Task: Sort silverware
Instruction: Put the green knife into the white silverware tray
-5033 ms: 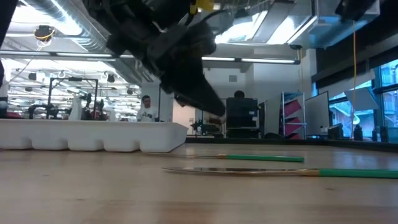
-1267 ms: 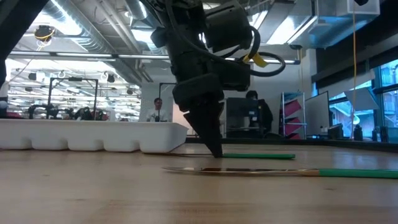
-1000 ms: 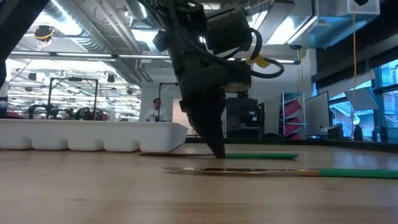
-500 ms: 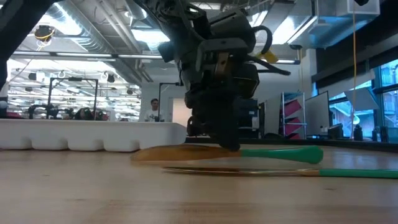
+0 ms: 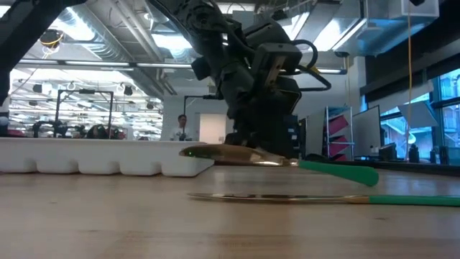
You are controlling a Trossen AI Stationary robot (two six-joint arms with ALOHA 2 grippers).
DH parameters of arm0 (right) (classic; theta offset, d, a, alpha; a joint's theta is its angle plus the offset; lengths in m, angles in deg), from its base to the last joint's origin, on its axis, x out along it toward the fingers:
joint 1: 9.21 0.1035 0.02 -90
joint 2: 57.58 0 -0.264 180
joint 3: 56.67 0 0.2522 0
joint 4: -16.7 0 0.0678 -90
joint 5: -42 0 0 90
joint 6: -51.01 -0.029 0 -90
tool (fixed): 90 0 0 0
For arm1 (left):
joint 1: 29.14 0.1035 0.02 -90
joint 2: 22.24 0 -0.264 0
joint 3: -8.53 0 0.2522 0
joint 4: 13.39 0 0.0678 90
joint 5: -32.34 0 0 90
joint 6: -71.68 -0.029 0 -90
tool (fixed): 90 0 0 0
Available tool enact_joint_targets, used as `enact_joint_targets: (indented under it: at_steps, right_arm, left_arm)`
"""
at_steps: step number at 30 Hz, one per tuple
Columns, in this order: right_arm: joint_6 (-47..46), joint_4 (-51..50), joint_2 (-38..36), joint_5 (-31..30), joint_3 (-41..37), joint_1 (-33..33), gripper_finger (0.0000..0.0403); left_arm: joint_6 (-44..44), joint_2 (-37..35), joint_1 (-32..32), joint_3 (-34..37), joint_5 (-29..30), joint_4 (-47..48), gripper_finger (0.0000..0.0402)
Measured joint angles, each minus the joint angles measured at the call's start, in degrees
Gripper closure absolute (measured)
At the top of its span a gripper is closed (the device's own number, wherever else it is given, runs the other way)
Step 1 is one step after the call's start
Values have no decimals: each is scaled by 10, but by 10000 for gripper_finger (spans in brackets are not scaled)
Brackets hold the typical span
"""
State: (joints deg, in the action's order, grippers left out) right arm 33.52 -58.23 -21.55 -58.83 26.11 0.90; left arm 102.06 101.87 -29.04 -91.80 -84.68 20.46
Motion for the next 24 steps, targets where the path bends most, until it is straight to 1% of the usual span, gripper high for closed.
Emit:
enact_joint_targets:
  at_steps: [4, 12, 17, 21, 24]
  right_arm:
    - [0, -16, 0, 0, 0, 0, 397]
    - [0, -38, 0, 0, -10, 0, 397]
    - [0, 0, 6, 0, -78, 0, 397]
    - [0, 52, 14, 0, -148, 0, 397]
    - [0, 109, 34, 4, -194, 0, 397]
  left_arm:
    - [-15, 0, -7, 0, 12, 0, 401]
    - [-38, -1, -25, 0, 72, 4, 400]
    - [-38, -1, -33, 0, 98, 4, 401]
    - [-38, -2, -35, 0, 112, 3, 400]
    - [-38, -2, -35, -1, 119, 3, 401]
